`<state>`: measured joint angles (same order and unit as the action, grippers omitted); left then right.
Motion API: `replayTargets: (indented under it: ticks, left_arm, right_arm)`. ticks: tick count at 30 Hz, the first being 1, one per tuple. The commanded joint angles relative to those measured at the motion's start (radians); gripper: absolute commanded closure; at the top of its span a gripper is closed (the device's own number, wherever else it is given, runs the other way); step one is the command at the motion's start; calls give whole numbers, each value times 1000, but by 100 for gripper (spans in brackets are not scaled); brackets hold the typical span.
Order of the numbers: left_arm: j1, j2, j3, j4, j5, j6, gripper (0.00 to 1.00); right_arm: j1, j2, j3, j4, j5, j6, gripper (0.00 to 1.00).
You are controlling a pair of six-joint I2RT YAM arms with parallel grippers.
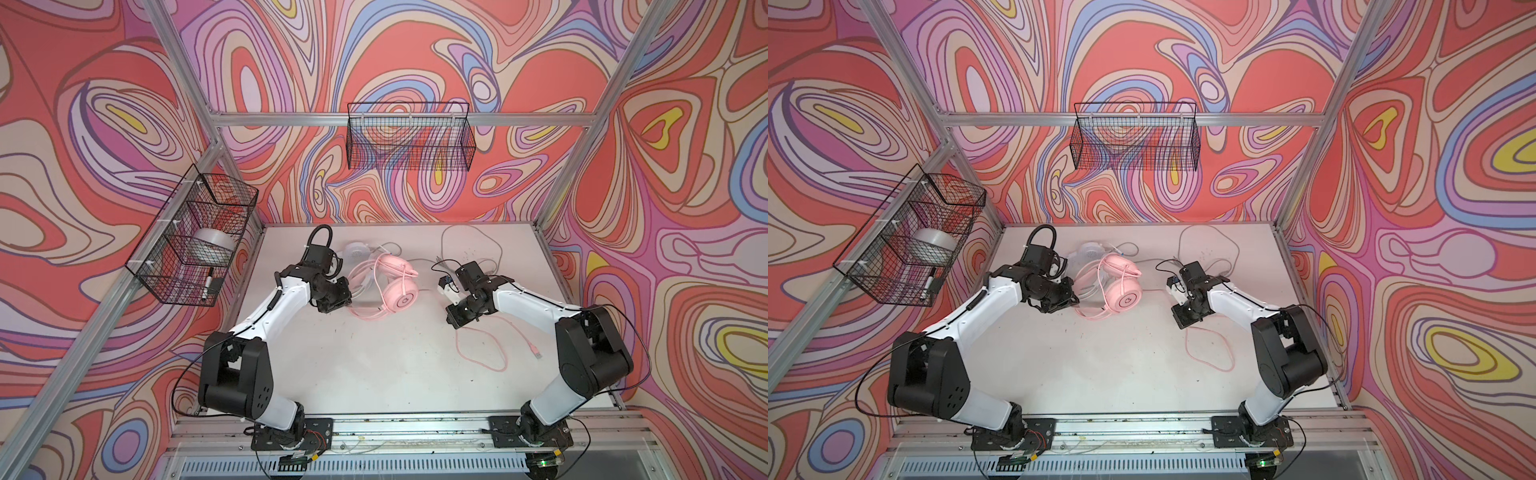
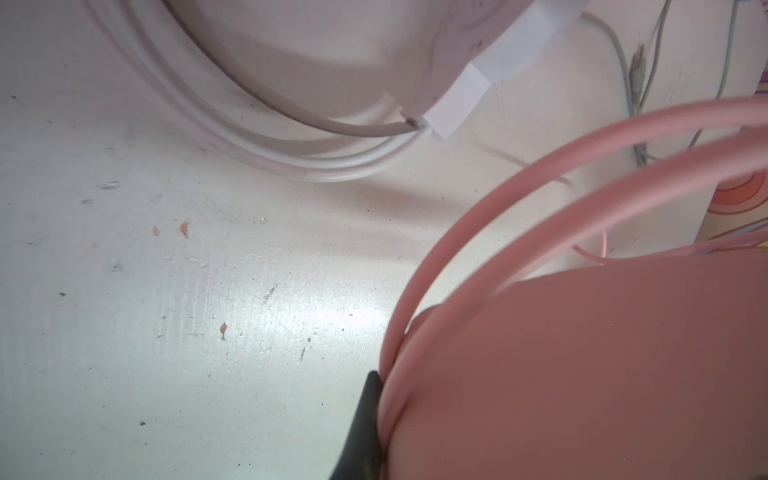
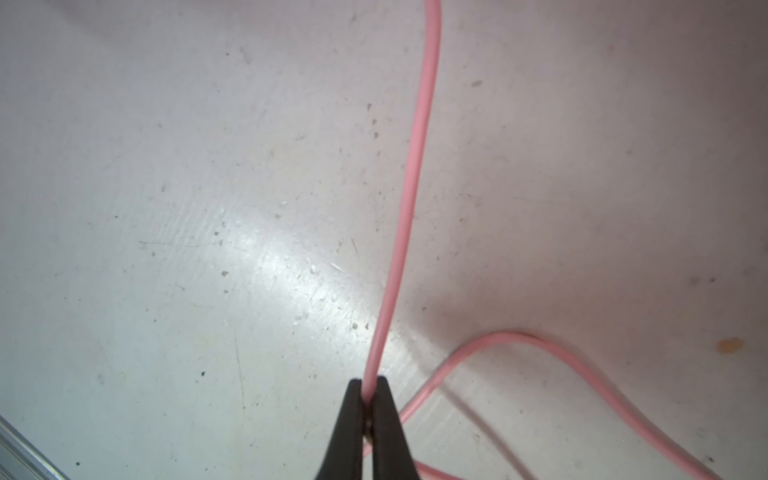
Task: Wrap the headphones
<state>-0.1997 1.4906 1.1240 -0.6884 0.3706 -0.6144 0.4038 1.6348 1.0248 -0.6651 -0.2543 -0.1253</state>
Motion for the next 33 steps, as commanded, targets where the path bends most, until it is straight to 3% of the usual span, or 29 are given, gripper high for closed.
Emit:
replayTargets:
  ticks: [1,12,20,33]
  left_arm:
    - [1,-49,-14,55,21,-61,100]
    - [8,-45,6,20,-93,-85,100]
    - [8,-14,26,-19,-184,-89,100]
    - [8,26,93,-71,-290,-85,100]
  right_arm:
    - [57,-34,-7,-3,-16,-56,100]
    - [214,-156,-10,-51,-75,-151,100]
    - [263,-252,13,-110,-175,-229,100]
    - [355,-201,174,-210,-206,-404,100]
